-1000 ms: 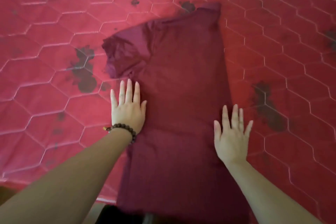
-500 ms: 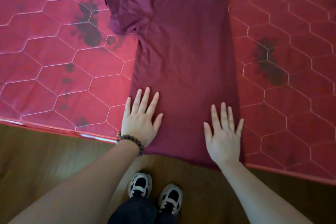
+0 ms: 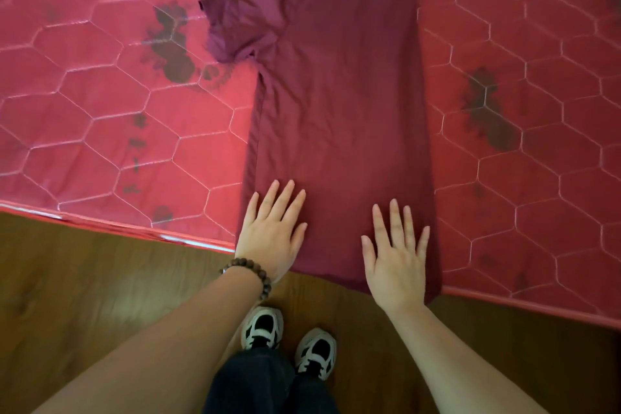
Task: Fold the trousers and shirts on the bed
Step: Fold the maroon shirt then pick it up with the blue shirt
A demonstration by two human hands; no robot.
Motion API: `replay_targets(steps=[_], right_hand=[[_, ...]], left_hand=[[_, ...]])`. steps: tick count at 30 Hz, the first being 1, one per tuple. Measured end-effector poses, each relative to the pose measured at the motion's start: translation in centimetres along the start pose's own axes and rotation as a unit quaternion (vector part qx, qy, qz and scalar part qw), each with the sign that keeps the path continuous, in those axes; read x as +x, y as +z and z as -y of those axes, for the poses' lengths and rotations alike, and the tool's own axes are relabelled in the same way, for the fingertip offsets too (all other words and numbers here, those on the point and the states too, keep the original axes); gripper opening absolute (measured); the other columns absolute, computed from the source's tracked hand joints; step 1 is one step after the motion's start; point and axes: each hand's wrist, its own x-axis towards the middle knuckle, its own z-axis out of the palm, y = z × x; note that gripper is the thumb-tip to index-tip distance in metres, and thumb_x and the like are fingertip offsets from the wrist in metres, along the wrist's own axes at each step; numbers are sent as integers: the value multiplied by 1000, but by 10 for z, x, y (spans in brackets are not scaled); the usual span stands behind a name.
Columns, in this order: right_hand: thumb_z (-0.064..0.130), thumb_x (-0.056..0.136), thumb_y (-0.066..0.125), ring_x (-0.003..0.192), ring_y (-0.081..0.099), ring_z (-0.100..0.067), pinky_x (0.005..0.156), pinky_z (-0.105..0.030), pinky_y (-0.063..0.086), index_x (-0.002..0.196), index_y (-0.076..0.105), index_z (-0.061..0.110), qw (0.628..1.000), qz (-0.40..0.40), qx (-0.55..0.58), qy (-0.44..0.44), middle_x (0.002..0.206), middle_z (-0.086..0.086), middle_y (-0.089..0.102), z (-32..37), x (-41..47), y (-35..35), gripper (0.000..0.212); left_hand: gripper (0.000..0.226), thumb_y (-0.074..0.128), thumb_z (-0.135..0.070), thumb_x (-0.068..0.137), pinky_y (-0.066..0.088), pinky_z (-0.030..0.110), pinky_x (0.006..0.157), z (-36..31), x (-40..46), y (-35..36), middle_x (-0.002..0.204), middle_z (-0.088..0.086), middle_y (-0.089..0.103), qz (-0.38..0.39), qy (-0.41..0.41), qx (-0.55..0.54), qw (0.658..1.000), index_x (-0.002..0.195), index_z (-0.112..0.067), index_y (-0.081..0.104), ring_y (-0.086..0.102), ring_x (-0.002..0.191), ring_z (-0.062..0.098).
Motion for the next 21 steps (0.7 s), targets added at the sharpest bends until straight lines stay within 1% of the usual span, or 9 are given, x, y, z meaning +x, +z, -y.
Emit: replay_targets(steps=[3, 5, 7, 9, 11, 13, 17, 19, 21], right_hand=[[41, 100, 32, 146, 17, -27, 118, -53, 14, 148, 33, 20, 999, 8, 30, -24, 155, -10, 30, 15, 14, -27, 52], [38, 99, 35, 146, 20, -24, 119, -50, 15, 147, 35, 19, 998, 29, 36, -53, 152, -10, 35, 27, 33, -46, 51], [36, 99, 36, 146, 20, -22, 120, -46, 12, 146, 36, 20, 995, 36, 45, -80, 152, -9, 34, 41, 63, -64, 49], [33, 100, 38, 146, 20, -21, 120, -43, 10, 146, 37, 20, 993, 31, 53, -99, 153, -8, 33, 57, 104, -82, 48], [31, 99, 41, 145, 21, -21, 120, -42, 11, 145, 38, 20, 991, 21, 51, -120, 153, -9, 32, 77, 154, -97, 47], [29, 98, 45, 144, 24, -23, 119, -44, 15, 144, 41, 19, 989, 8, 51, -138, 152, -10, 32, 101, 208, -109, 47], [29, 96, 50, 143, 23, -26, 118, -45, 17, 143, 42, 18, 981, 8, 25, -191, 153, -12, 29, 154, 314, -123, 49], [28, 95, 52, 143, 24, -27, 117, -46, 17, 142, 43, 18, 975, 5, 16, -222, 152, -12, 29, 180, 358, -128, 49], [28, 95, 53, 143, 23, -27, 118, -46, 17, 142, 42, 18, 968, 8, 9, -250, 152, -12, 28, 205, 394, -132, 49]], left_hand=[[54, 36, -41, 99, 15, 41, 119, 2, 12, -27, 156, 3, 28, -1, -29, -24, 999, 149, -20, 30, 16, 146, 20], [56, 33, -42, 99, 14, 40, 119, 12, 27, -48, 156, 4, 26, -15, -62, -28, 998, 149, -19, 27, 15, 146, 20], [57, 35, -43, 98, 16, 41, 118, 25, 50, -70, 155, 7, 29, -38, -99, -41, 993, 149, -16, 28, 19, 145, 23], [60, 37, -43, 97, 17, 42, 117, 38, 79, -89, 153, 9, 32, -57, -130, -50, 989, 149, -14, 28, 22, 143, 25], [62, 38, -45, 96, 18, 43, 116, 54, 114, -103, 151, 11, 33, -74, -160, -65, 982, 148, -12, 28, 23, 143, 27], [66, 38, -49, 95, 18, 44, 116, 69, 153, -112, 151, 12, 32, -88, -195, -80, 974, 148, -11, 27, 22, 143, 28], [79, 39, -57, 92, 19, 46, 115, 100, 224, -116, 153, 15, 28, -108, -264, -120, 951, 149, -7, 19, 22, 142, 30], [84, 40, -60, 90, 19, 45, 115, 112, 249, -113, 153, 15, 27, -105, -276, -141, 945, 150, -6, 15, 22, 142, 30], [84, 46, -58, 88, 21, 45, 113, 122, 264, -111, 150, 14, 32, -106, -280, -140, 944, 149, -6, 20, 26, 139, 31]])
